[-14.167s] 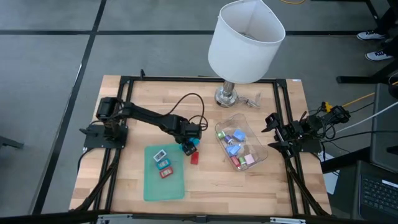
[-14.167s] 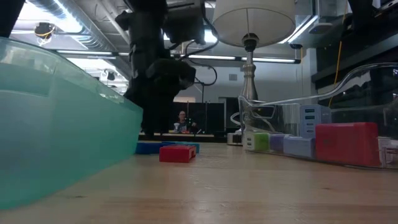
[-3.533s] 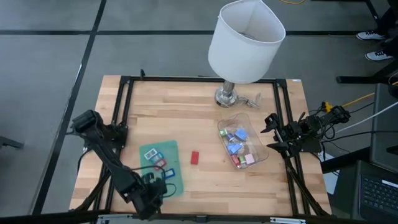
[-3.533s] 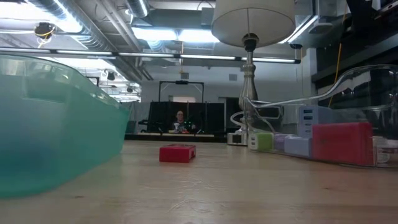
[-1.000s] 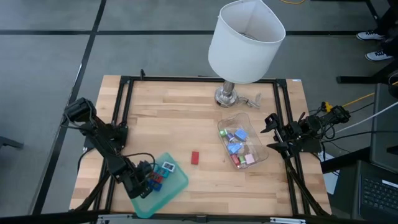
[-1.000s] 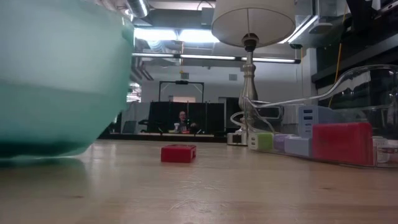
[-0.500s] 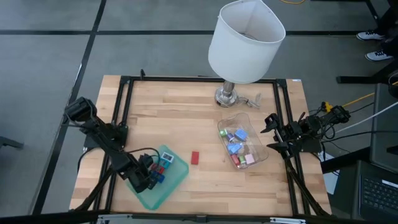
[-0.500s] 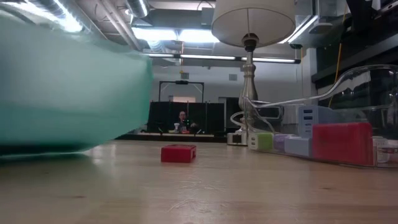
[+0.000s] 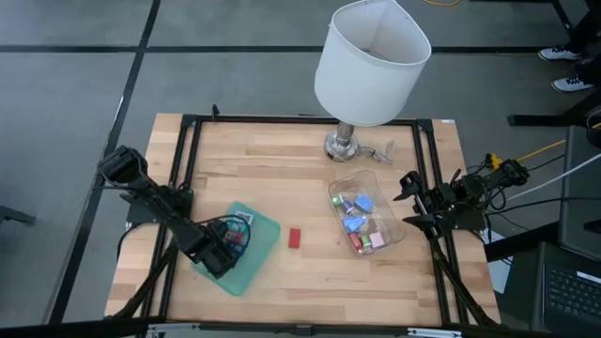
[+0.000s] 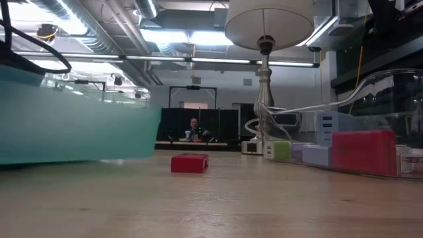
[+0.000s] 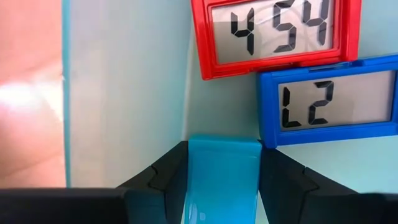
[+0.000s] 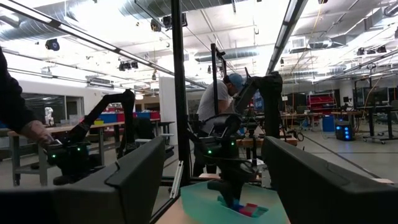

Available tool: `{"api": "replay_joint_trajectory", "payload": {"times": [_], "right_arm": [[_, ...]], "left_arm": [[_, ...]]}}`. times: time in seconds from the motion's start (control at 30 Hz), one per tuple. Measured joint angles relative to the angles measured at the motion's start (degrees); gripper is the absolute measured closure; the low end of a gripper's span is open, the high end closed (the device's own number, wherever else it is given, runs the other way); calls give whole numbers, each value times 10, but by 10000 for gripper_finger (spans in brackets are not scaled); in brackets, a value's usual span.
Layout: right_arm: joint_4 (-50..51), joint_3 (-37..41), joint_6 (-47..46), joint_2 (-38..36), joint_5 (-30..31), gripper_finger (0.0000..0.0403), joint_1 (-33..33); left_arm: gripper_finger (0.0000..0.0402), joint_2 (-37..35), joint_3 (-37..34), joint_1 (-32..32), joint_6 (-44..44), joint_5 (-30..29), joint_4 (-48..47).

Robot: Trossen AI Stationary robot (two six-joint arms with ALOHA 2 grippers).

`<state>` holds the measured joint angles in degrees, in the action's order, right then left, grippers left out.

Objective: Pick & Place Office items
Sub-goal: Put the light blue digital clock into the green bin

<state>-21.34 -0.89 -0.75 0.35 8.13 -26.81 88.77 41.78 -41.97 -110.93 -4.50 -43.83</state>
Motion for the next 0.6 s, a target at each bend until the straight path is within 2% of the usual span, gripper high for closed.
{"api": "replay_joint_trajectory", "payload": {"times": [0.17, 0.33, 0.5, 0.6], "right_arm": [[0, 0, 0, 0, 0, 124, 0], [0, 0, 0, 0, 0, 124, 0], [0, 0, 0, 0, 0, 124, 0], [0, 0, 0, 0, 0, 124, 0]], "left_arm": [[250, 0, -3, 13, -29, 6, -37], [249, -15, -4, 22, -24, 4, -30], [197, -53, -6, 22, -15, -22, -5], [163, -77, 10, 21, -12, -32, -23]]}}
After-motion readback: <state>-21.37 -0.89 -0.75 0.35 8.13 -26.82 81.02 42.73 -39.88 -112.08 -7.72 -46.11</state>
